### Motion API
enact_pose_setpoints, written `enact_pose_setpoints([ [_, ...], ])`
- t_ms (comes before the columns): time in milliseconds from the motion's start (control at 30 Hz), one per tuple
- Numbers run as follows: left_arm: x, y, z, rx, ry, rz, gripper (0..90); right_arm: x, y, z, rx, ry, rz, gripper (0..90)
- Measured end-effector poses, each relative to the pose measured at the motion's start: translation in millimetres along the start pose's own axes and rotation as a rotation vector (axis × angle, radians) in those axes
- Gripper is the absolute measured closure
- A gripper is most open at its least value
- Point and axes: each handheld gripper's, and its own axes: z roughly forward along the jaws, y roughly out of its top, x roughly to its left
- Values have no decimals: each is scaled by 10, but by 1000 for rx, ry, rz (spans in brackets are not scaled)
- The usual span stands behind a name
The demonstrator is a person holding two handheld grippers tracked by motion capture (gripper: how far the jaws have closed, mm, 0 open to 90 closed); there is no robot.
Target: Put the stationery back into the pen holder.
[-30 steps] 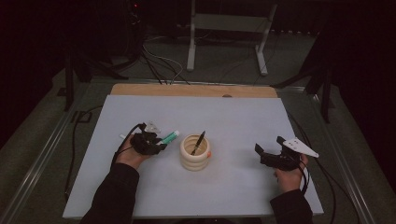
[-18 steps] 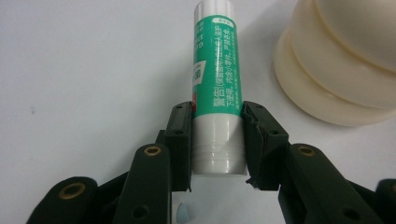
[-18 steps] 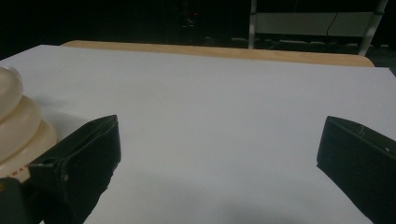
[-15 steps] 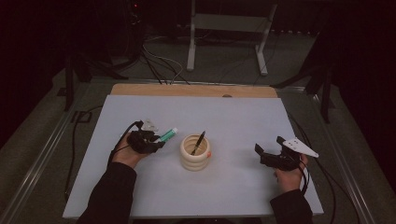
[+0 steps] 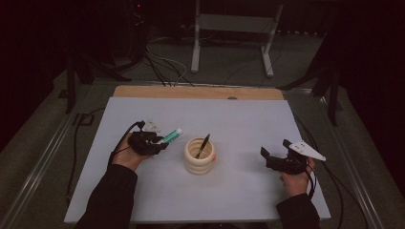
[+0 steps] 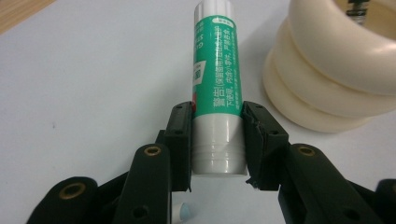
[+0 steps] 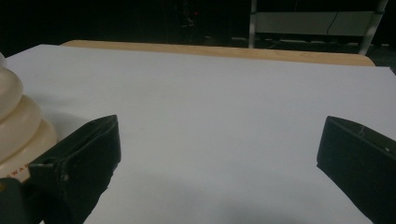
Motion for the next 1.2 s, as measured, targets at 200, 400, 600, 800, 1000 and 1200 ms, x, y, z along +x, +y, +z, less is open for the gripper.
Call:
enact_pose_setpoints([
  [200,-6,50,-49,-2,-25,18,661,2,-1,2,1,2,0,0],
  [400,-13,89,-99,-7,-39,25,661,3,-2,5,3,1,2,0],
  [600,-25,111,-138,-7,-50,21,661,3,-3,5,3,1,2,0],
  [800,-37,139,-182,2,-42,24,661,2,-3,6,3,1,2,0],
  [1000,-62,176,-217,4,-34,17,661,2,-2,4,1,2,2,0],
  [1200,-108,220,-250,12,-37,19,661,-2,-2,0,1,1,3,0],
])
